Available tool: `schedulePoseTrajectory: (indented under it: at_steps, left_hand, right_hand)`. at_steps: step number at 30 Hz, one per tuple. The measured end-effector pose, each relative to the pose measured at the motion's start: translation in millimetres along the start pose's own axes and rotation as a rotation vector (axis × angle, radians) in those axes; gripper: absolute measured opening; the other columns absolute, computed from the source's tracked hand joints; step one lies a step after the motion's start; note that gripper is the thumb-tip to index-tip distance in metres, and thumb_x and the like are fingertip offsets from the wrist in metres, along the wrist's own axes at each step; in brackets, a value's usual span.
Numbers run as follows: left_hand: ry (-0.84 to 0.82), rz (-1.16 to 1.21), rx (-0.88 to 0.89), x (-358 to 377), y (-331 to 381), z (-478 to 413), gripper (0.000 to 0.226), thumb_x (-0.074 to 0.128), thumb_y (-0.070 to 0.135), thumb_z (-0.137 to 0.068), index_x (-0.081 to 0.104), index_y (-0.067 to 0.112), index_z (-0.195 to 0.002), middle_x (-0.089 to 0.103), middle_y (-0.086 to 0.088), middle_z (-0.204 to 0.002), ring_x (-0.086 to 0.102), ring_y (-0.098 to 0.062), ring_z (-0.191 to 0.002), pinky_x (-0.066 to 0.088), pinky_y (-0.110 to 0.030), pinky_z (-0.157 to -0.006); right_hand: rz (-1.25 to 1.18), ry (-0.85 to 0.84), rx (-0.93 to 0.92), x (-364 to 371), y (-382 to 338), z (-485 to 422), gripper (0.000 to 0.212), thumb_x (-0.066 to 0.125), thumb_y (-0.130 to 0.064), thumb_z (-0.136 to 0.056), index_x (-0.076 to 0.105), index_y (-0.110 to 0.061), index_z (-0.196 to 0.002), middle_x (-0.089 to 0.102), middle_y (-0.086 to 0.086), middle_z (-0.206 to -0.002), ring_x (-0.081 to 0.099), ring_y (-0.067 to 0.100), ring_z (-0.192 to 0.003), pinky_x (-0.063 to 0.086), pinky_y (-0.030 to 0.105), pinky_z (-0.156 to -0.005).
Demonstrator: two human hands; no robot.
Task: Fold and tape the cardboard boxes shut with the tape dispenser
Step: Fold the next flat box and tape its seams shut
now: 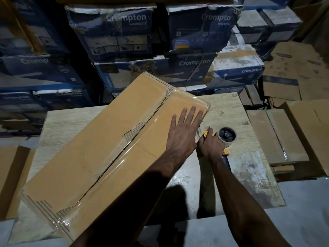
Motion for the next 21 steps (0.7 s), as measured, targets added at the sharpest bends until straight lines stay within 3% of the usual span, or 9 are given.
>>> schedulePoseTrajectory:
  at_steps: [5,11,15,21]
  left_hand:
    - [0.019,-0.003,-0.009,3.5,-1.3,-0.7,0.114,0.077,0.019,-0.086,-0.004,0.029,-0.166,-0.008,0.000,-0.174,-0.002,-0.027,-0.161,0.008,-0.055,-0.127]
    - [-0.014,0.021,-0.017,3.0,-1.5,-0.5,0.117,0.077,0.016,-0.085,-0.007,0.030,-0.165,-0.012,0.001,-0.174,-0.006,-0.027,-0.160,0.005,-0.055,-0.128]
    - [-0.017,0.038,-0.023,3.7,-1.8,-0.3,0.117,0.078,0.018,-0.085,-0.007,0.030,-0.165,-0.013,0.001,-0.174,-0.006,-0.027,-0.160,0.005,-0.056,-0.128]
    - [-0.015,0.046,-0.022,2.3,-2.9,-1.0,0.114,0.077,0.023,-0.088,-0.007,0.030,-0.166,-0.013,0.001,-0.174,-0.006,-0.026,-0.160,0.004,-0.056,-0.128]
  right_hand:
    - [-0.027,0.028,-0.014,-11.1,28.3,-6.6,0.046,0.053,-0.043,-0.098,0.046,-0.011,-0.130,0.068,0.024,-0.101,0.067,0.044,-0.089,0.043,0.042,-0.069]
    - [-0.007,0.009,-0.179,-29.0,28.8,-15.6,0.041,0.053,-0.044,-0.100,0.047,-0.014,-0.126,0.066,0.022,-0.101,0.066,0.043,-0.090,0.049,0.044,-0.073]
    - [0.007,-0.036,-0.148,-27.7,17.5,-4.9,0.042,0.054,-0.045,-0.099,0.048,-0.012,-0.125,0.068,0.022,-0.102,0.066,0.041,-0.094,0.043,0.040,-0.069]
    - [-0.176,-0.051,-0.042,-52.5,8.3,30.5,0.041,0.051,-0.046,-0.094,0.053,-0.010,-0.114,0.068,0.022,-0.097,0.064,0.042,-0.091,0.037,0.038,-0.067]
Point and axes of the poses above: each hand's wrist, its own z-axis away from the middle knuckle, its own x-axis out of the palm, y = z × x, the point moved 8 cm from there along -z, towards the middle knuckle
